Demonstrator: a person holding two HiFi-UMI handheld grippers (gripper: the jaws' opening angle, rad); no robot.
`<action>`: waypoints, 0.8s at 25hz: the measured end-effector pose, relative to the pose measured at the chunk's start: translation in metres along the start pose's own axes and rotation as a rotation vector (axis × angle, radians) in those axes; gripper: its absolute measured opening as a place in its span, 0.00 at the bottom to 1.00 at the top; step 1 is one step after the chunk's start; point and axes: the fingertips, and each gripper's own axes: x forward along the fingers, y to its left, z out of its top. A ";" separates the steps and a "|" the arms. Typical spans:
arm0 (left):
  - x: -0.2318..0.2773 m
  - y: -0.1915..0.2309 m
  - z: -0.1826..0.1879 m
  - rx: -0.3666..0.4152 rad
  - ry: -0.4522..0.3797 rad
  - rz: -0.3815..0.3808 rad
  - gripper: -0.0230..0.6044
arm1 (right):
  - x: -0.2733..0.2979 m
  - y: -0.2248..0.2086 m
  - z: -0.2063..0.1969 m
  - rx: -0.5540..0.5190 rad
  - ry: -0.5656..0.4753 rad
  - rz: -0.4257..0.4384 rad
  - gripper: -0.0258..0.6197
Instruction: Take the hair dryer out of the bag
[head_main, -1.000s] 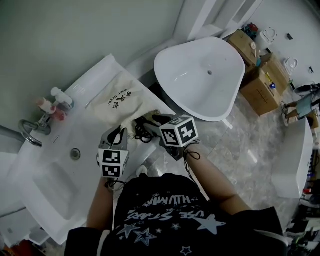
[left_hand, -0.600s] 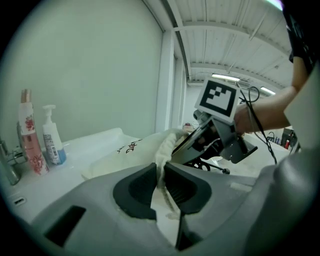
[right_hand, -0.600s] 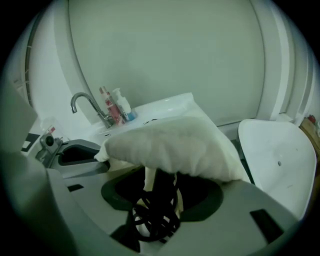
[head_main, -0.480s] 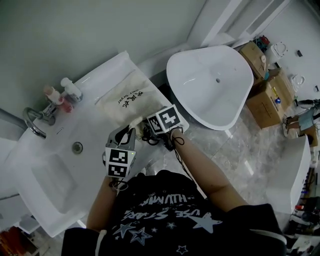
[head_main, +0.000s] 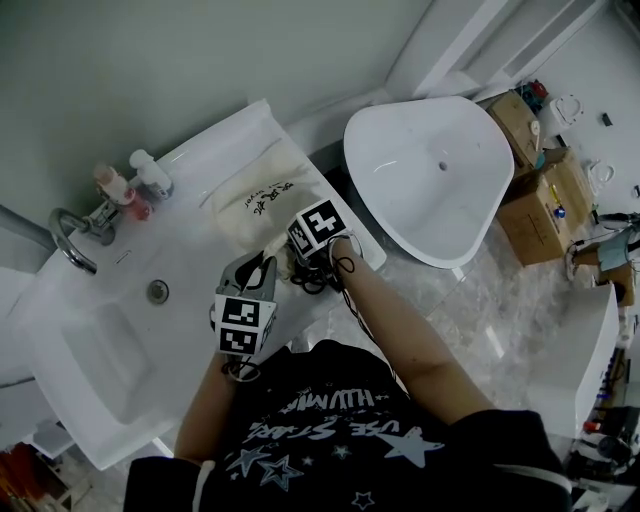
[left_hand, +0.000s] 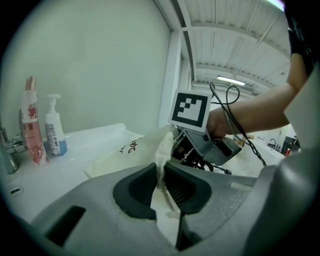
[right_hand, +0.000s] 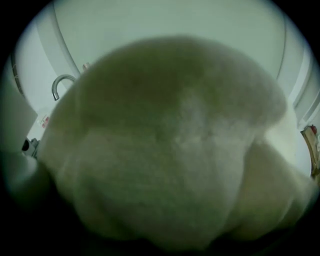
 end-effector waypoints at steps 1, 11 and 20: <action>0.000 0.001 -0.001 0.000 0.000 -0.002 0.14 | 0.002 0.001 -0.002 -0.007 0.012 -0.002 0.39; 0.009 0.002 -0.003 0.043 0.026 0.003 0.14 | 0.038 -0.008 -0.014 -0.042 0.032 0.052 0.32; 0.008 0.002 0.001 0.059 0.023 0.030 0.14 | -0.018 0.005 -0.013 -0.049 0.000 0.057 0.31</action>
